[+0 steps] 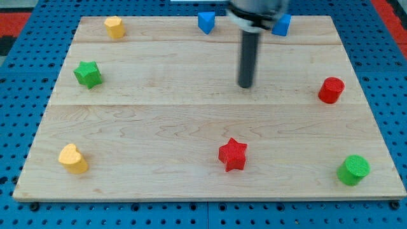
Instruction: Slide the green circle slightly up
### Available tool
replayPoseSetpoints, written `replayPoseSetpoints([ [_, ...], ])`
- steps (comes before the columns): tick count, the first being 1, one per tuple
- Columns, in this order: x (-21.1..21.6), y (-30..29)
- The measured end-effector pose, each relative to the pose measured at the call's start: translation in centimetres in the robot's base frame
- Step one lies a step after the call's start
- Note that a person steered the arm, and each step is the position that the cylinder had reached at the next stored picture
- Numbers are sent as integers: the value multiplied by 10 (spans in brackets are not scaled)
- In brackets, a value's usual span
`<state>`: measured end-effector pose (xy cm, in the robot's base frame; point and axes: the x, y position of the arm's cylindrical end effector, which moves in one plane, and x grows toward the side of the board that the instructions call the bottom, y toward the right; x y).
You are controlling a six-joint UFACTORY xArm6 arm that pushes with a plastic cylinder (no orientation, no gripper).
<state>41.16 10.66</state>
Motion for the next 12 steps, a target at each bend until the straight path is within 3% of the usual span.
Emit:
replayPoseSetpoints([
  [1, 71, 18],
  [2, 84, 93],
  [4, 174, 193],
  [5, 205, 175],
  [8, 180, 103],
  [10, 205, 92],
  [12, 188, 35],
])
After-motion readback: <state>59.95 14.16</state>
